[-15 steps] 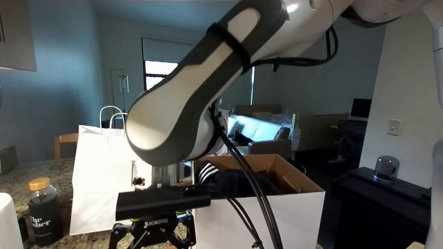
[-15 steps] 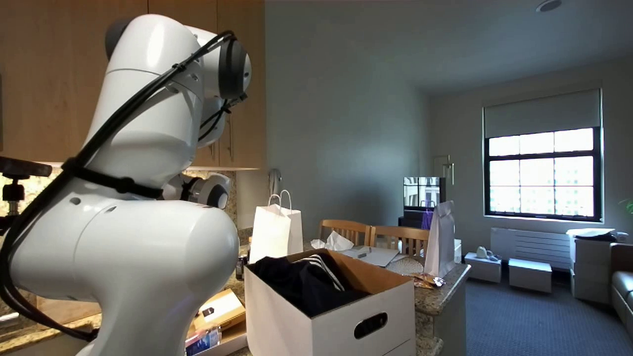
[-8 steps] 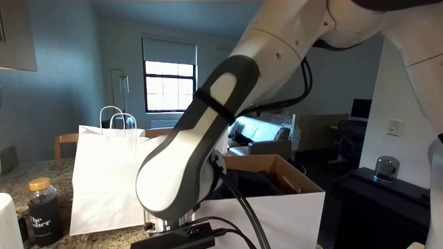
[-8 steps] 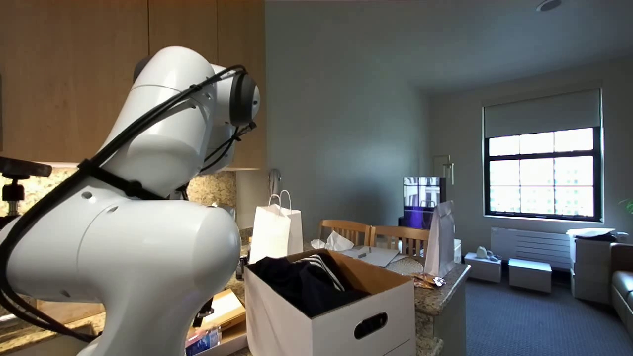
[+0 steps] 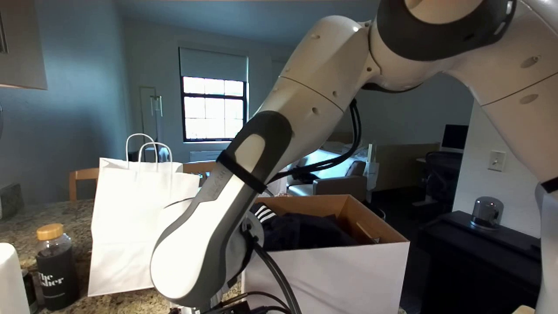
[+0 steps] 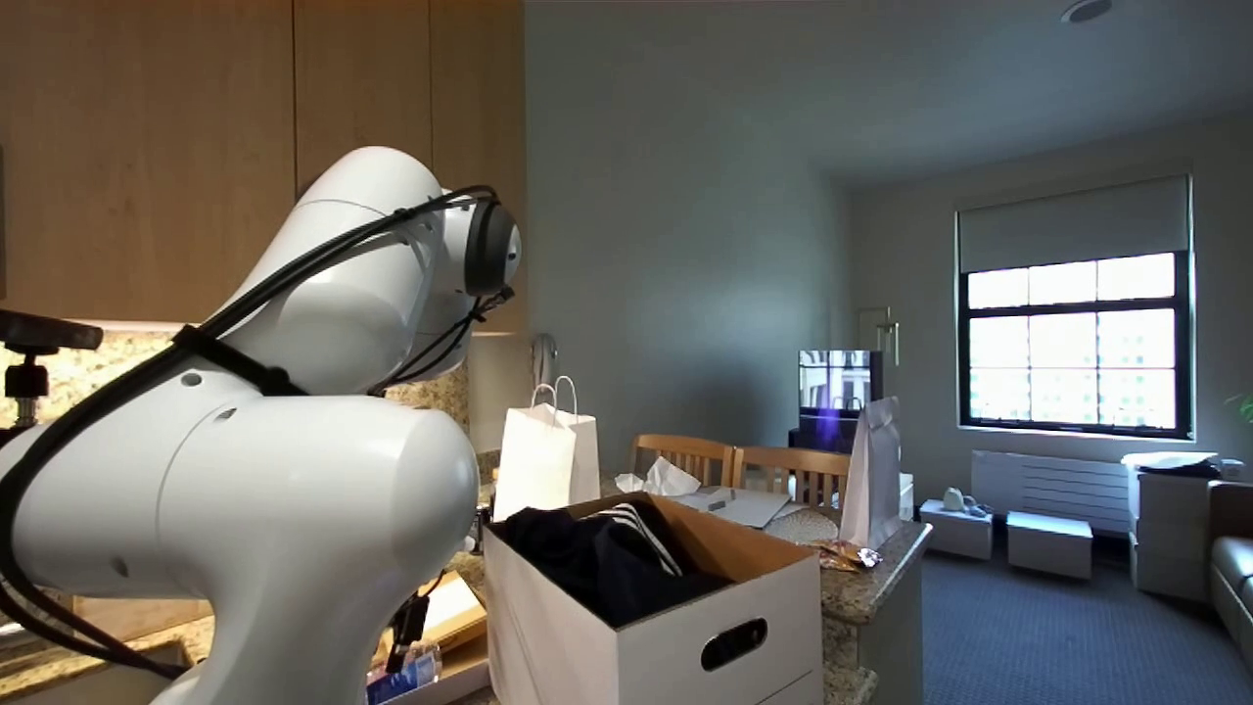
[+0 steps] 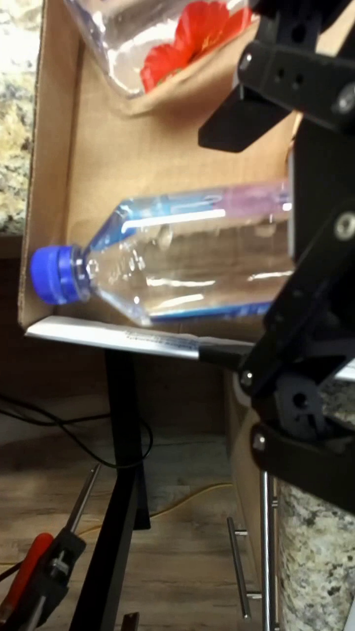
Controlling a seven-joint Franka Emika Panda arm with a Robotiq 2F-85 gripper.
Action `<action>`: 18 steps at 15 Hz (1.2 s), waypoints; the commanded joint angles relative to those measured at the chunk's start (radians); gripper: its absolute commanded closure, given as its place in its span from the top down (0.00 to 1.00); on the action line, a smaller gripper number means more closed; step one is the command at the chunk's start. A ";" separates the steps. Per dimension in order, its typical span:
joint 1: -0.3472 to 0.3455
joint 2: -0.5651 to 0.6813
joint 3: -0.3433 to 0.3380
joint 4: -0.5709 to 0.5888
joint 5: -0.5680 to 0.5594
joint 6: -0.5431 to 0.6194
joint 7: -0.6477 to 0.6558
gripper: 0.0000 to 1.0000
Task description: Put the bottles on the counter in the box
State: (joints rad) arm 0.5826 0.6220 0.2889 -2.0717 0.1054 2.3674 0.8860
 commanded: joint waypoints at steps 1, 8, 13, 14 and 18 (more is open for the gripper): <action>0.020 0.062 -0.030 0.111 -0.018 -0.079 -0.031 1.00; 0.025 0.215 -0.080 0.310 -0.029 -0.300 -0.043 1.00; 0.044 0.295 -0.086 0.450 -0.028 -0.415 -0.069 0.67; 0.045 0.297 -0.089 0.468 -0.023 -0.442 -0.062 0.60; 0.032 0.288 -0.099 0.508 0.005 -0.518 -0.036 0.42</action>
State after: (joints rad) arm 0.6207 0.9182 0.1960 -1.5959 0.0844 1.9225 0.8318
